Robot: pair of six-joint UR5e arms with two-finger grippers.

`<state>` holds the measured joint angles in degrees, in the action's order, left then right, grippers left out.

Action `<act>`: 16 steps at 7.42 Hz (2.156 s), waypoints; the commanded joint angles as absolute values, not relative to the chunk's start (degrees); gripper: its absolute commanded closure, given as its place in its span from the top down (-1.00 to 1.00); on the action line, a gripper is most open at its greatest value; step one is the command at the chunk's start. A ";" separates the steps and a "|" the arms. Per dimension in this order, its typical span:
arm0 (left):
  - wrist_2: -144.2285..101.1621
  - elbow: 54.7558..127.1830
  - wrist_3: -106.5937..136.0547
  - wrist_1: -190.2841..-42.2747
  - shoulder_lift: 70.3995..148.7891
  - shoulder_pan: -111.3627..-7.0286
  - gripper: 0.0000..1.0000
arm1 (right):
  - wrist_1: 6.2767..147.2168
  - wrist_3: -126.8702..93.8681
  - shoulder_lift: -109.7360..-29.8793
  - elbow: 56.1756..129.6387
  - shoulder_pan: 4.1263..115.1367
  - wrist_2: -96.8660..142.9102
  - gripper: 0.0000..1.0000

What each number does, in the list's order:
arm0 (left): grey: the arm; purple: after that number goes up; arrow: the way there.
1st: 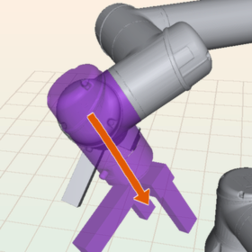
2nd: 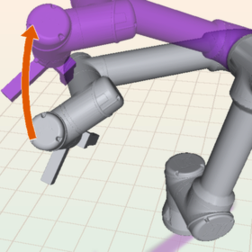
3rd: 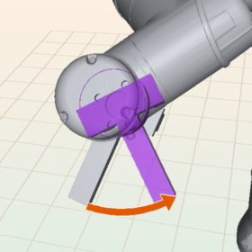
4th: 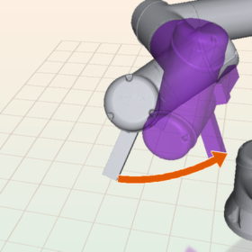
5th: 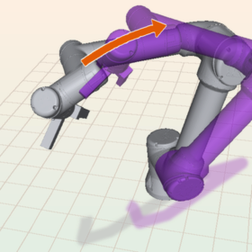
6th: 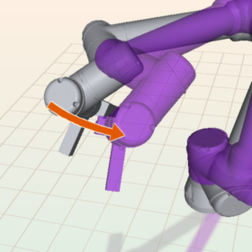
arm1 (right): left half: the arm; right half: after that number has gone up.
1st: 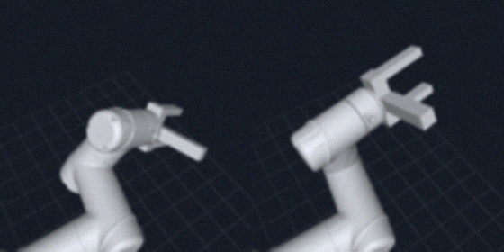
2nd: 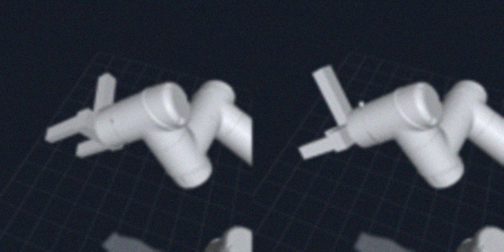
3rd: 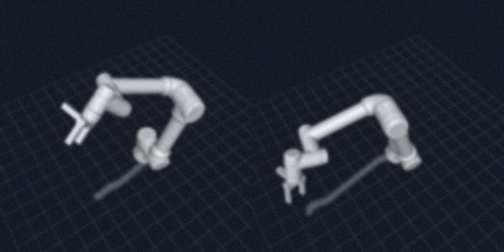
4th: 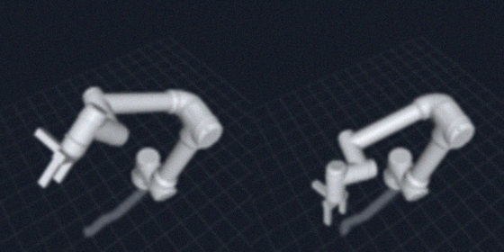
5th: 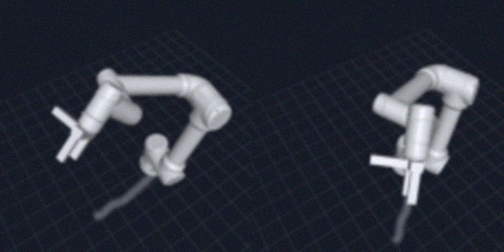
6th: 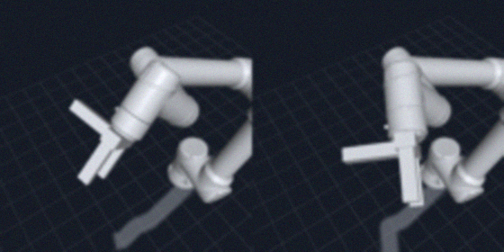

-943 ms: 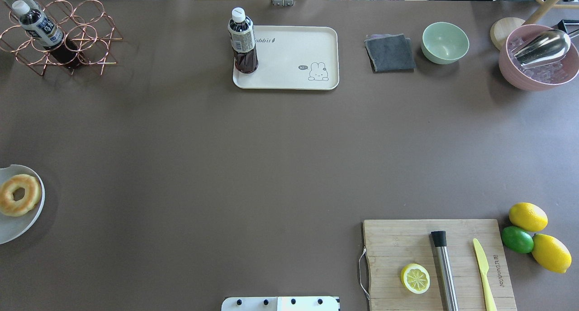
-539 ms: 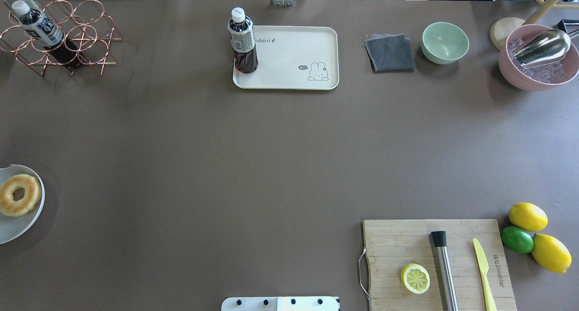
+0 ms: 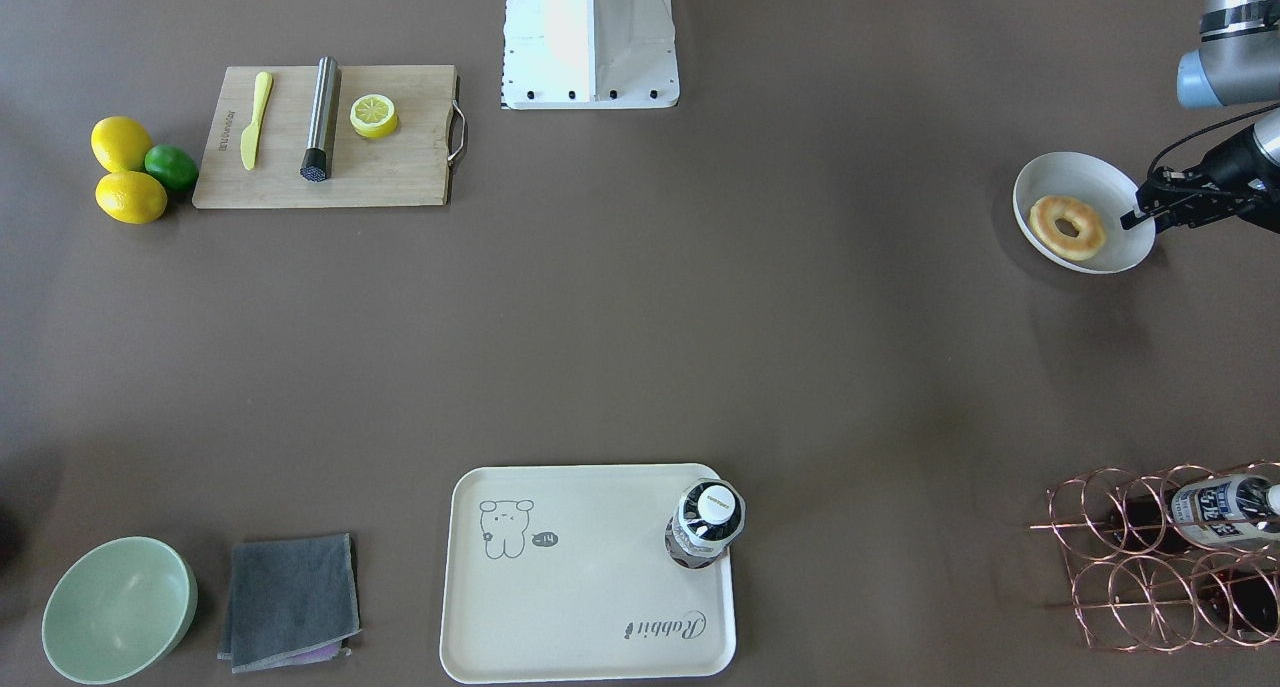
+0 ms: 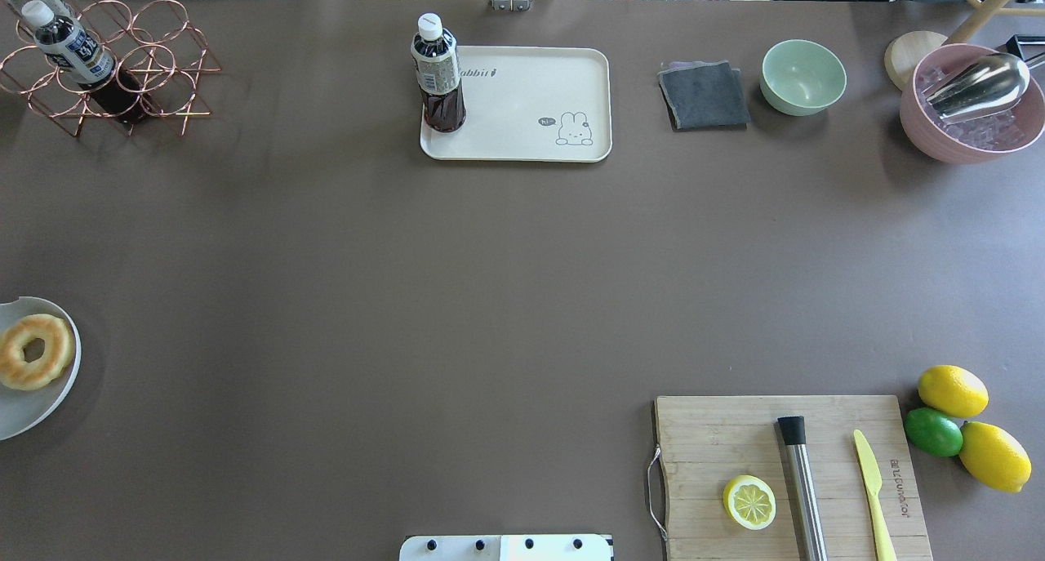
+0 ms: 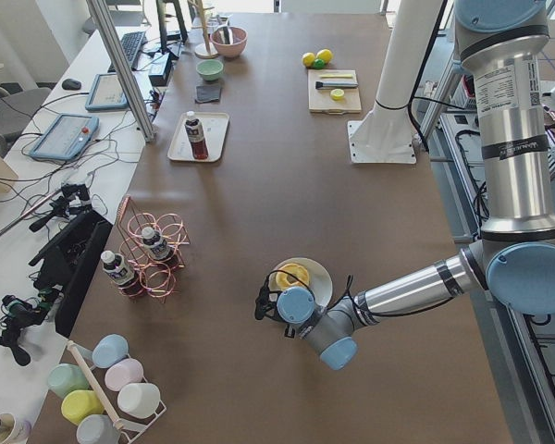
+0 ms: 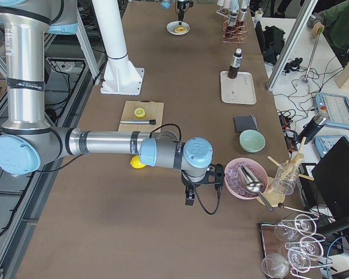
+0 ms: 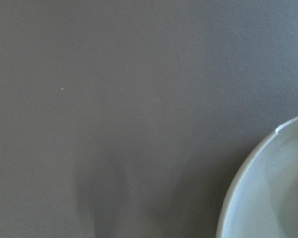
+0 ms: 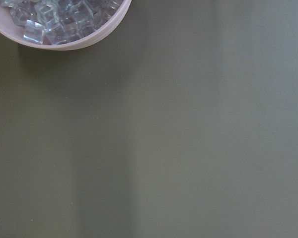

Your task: Place donut on tray

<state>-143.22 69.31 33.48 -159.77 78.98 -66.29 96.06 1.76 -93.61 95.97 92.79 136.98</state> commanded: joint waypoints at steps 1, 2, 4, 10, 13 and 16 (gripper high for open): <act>-143.70 69.52 33.49 -159.87 78.93 -66.27 -0.69 | 96.06 1.76 -93.60 95.98 92.81 136.93 1.00; -145.70 69.70 33.49 -159.87 78.93 -66.36 -1.00 | 95.98 1.76 -93.60 95.98 92.81 136.93 1.00; -146.77 71.09 35.14 -159.87 79.01 -66.97 -1.00 | 96.06 1.84 -93.60 95.98 92.81 137.02 1.00; -146.17 87.70 66.67 -159.61 85.76 -64.35 -1.00 | 94.58 2.37 -93.69 101.32 92.81 140.89 1.00; -131.89 89.20 70.56 -157.25 91.65 -53.22 -1.00 | 90.18 2.45 -94.31 102.21 92.81 143.25 1.00; -122.73 104.98 72.42 -129.39 100.33 -44.42 -1.00 | 90.26 -2.61 -95.10 103.44 91.59 143.26 0.98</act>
